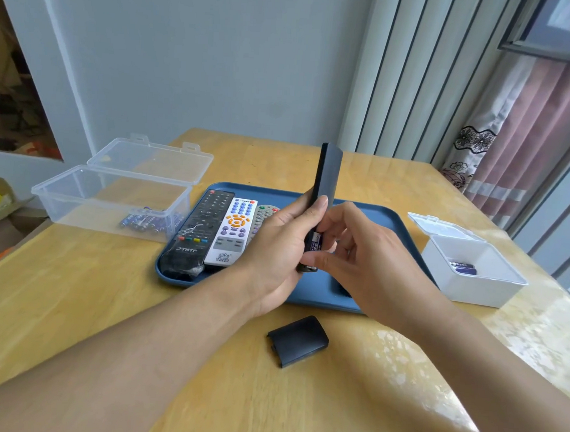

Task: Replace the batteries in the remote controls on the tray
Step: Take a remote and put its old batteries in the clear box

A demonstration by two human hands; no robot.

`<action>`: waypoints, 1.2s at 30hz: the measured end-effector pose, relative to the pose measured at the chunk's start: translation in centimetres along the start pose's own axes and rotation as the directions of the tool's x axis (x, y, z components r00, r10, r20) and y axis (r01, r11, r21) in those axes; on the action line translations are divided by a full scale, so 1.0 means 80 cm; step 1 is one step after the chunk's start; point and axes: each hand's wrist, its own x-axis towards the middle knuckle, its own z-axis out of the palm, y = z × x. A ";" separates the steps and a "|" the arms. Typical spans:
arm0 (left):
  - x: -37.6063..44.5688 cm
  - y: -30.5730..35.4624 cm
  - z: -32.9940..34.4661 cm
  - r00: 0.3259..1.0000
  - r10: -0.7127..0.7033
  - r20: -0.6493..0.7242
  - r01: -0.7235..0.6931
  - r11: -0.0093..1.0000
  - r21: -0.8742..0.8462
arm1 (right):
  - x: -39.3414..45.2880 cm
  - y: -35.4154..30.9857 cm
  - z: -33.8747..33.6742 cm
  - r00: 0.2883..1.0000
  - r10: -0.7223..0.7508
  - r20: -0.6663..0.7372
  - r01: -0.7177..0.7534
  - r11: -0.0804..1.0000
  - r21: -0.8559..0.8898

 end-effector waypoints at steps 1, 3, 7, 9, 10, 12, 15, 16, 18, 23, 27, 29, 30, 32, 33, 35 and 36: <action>0.000 -0.001 0.000 1.000 0.009 0.016 -0.009 1.000 0.020 | 0.001 0.000 -0.001 1.000 0.008 0.002 -0.008 1.000 0.012; -0.001 -0.002 0.003 0.999 0.021 0.028 -0.021 1.000 0.010 | 0.001 0.001 -0.001 1.000 0.013 -0.004 -0.012 0.999 0.034; 0.001 -0.003 0.004 0.999 0.042 -0.011 -0.042 0.999 0.007 | 0.002 0.004 0.006 0.990 0.129 -0.061 -0.109 0.959 0.262; 0.003 -0.004 0.002 0.998 0.053 -0.044 -0.052 0.998 0.020 | 0.003 0.004 0.010 0.974 0.228 -0.011 -0.202 0.883 0.423; 0.004 -0.005 0.001 0.997 0.050 -0.064 -0.049 0.999 0.021 | 0.003 0.004 0.011 0.967 0.256 0.018 -0.235 0.857 0.458; 0.006 -0.005 0.000 0.996 0.041 -0.081 -0.041 0.999 0.011 | 0.003 0.005 0.010 0.958 0.280 0.056 -0.270 0.825 0.496; 0.008 -0.003 -0.003 0.997 0.036 -0.068 -0.036 0.999 0.002 | 0.003 0.004 0.009 0.956 0.288 0.051 -0.276 0.828 0.487; 0.009 -0.003 -0.005 0.998 0.037 -0.059 -0.037 0.999 0.004 | 0.003 0.002 0.009 0.956 0.290 0.036 -0.272 0.836 0.476; 0.009 -0.004 -0.006 0.998 0.041 -0.055 -0.040 0.999 0.009 | 0.002 -0.002 0.010 0.957 0.288 0.020 -0.262 0.839 0.477; 0.008 -0.006 -0.003 0.995 0.078 -0.058 -0.073 0.994 0.080 | 0.001 -0.008 0.007 0.947 0.319 -0.027 -0.277 0.858 0.432; 0.006 -0.007 -0.002 0.995 0.103 -0.017 -0.101 0.991 0.089 | 0.000 -0.008 0.008 0.941 0.337 -0.042 -0.285 0.850 0.443; 0.007 -0.005 -0.002 0.993 0.106 -0.054 -0.101 0.992 0.079 | 0.000 -0.004 0.007 0.936 0.349 -0.052 -0.284 0.833 0.475; 0.009 -0.003 -0.004 0.991 0.104 -0.080 -0.100 0.993 0.056 | 0.001 -0.004 0.005 0.933 0.356 -0.052 -0.281 0.813 0.511; 0.011 0.001 -0.007 0.987 0.089 -0.135 -0.091 0.996 -0.005 | 0.004 -0.003 0.001 0.927 0.376 0.004 -0.291 0.710 0.641; 0.012 0.003 -0.009 0.984 0.075 -0.161 -0.081 0.996 -0.027 | 0.006 -0.003 -0.002 0.919 0.388 0.066 -0.316 0.628 0.711; 0.013 0.007 -0.013 0.978 0.045 -0.205 -0.058 0.997 -0.056 | 0.007 -0.004 -0.005 0.894 0.401 0.200 -0.381 0.444 0.811; 0.013 0.009 -0.013 0.973 0.028 -0.227 -0.045 0.997 -0.067 | 0.008 -0.003 -0.005 0.881 0.400 0.251 -0.406 0.369 0.836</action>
